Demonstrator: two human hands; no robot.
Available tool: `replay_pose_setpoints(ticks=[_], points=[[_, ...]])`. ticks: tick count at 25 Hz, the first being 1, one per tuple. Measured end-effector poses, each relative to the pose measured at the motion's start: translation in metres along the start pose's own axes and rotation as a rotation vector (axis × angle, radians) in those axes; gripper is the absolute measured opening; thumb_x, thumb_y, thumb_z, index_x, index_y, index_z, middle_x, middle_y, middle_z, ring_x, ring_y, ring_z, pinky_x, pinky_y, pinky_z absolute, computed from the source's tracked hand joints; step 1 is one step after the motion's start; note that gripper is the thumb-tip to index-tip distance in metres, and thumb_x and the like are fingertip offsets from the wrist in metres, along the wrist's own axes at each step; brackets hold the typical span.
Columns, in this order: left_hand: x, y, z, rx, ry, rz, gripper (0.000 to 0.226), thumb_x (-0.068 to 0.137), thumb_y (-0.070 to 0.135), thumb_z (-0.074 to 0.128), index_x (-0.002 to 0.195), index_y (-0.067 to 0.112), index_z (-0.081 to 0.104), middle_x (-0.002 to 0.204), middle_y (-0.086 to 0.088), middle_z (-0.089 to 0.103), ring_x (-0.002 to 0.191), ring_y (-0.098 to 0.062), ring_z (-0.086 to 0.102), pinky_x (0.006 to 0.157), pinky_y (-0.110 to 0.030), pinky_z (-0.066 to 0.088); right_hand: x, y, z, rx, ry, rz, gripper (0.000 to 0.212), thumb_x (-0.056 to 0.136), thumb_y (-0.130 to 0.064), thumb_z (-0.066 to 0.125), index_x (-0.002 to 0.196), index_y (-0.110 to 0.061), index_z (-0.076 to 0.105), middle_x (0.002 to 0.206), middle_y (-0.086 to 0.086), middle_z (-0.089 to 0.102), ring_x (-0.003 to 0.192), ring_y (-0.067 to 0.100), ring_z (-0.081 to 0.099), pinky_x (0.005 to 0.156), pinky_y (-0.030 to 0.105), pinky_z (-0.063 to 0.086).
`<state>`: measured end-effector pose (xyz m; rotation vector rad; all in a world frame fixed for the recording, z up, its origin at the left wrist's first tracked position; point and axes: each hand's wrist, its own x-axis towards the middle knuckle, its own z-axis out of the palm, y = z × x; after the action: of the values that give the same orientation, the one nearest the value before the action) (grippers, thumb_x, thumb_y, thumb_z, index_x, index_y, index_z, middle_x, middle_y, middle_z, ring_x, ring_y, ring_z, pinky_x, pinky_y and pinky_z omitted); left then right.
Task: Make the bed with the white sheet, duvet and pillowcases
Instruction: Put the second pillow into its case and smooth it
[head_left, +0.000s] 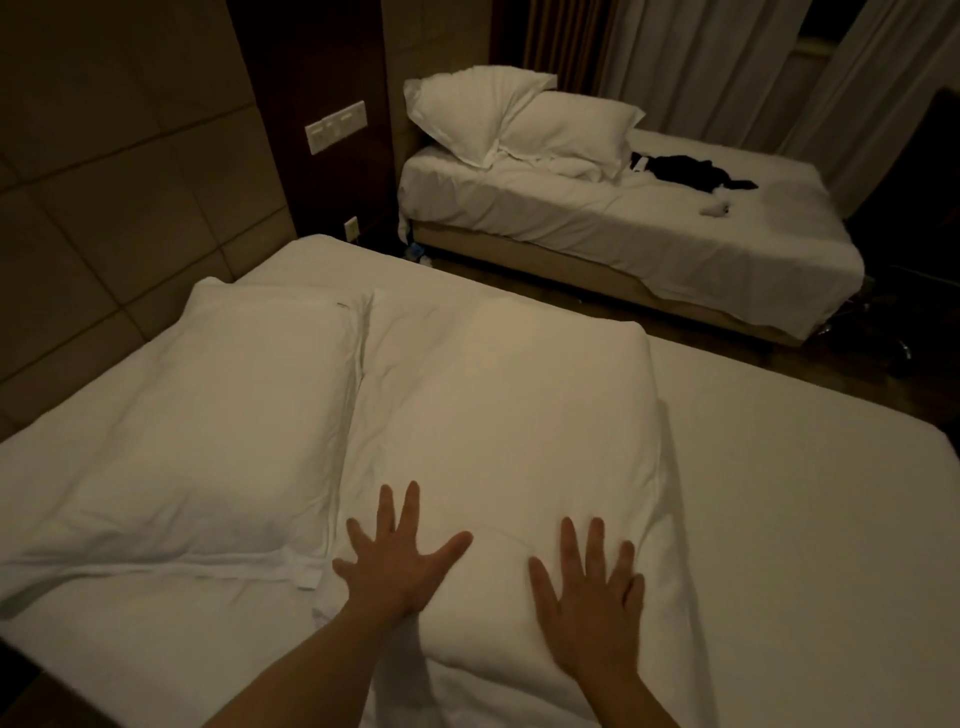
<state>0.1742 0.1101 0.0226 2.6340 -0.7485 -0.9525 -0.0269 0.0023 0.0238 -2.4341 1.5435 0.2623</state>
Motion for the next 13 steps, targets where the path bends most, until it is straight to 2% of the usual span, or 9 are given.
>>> replay_pose_setpoints(ticks=[4,7,9,13], points=[[-0.023,-0.029,-0.007,-0.123,-0.082,-0.084,0.113,0.060,0.103,0.028,0.148,0.055,-0.023,0.165,0.007,-0.023,0.149,-0.049,-0.005,0.116,-0.069,0.013,-0.008,-0.019,-0.015,0.007,-0.083,0.088,0.079,0.091,-0.077,0.005,0.157,-0.039,-0.013,0.167,0.000,-0.018,0.148,0.049,-0.004,0.119,0.059,0.003],[-0.017,-0.036,-0.032,-0.074,-0.065,-0.078,0.114,0.063,0.103,0.025,0.154,0.047,-0.015,0.168,0.001,-0.010,0.151,-0.044,0.007,0.115,-0.070,0.009,-0.010,-0.062,-0.025,0.003,-0.079,0.023,0.083,0.092,-0.077,0.010,0.158,-0.033,-0.013,0.166,0.004,-0.019,0.145,0.055,-0.008,0.119,0.061,0.001],[-0.002,-0.045,-0.058,-0.051,0.001,-0.084,0.116,0.064,0.102,0.024,0.156,0.042,-0.013,0.168,0.002,-0.009,0.152,-0.040,0.002,0.114,-0.073,0.006,-0.003,-0.096,-0.029,-0.003,-0.083,-0.007,0.084,0.091,-0.078,0.009,0.158,-0.032,-0.014,0.166,0.007,-0.021,0.144,0.057,-0.013,0.118,0.063,-0.002],[0.054,-0.088,-0.122,-0.079,0.129,-0.083,0.119,0.066,0.100,0.030,0.157,0.037,-0.014,0.168,0.002,-0.013,0.153,-0.034,-0.008,0.116,-0.069,0.007,0.026,-0.186,-0.023,-0.010,-0.116,-0.151,0.085,0.090,-0.078,0.006,0.159,-0.030,-0.012,0.165,0.005,-0.022,0.145,0.050,-0.023,0.115,0.066,-0.011]])
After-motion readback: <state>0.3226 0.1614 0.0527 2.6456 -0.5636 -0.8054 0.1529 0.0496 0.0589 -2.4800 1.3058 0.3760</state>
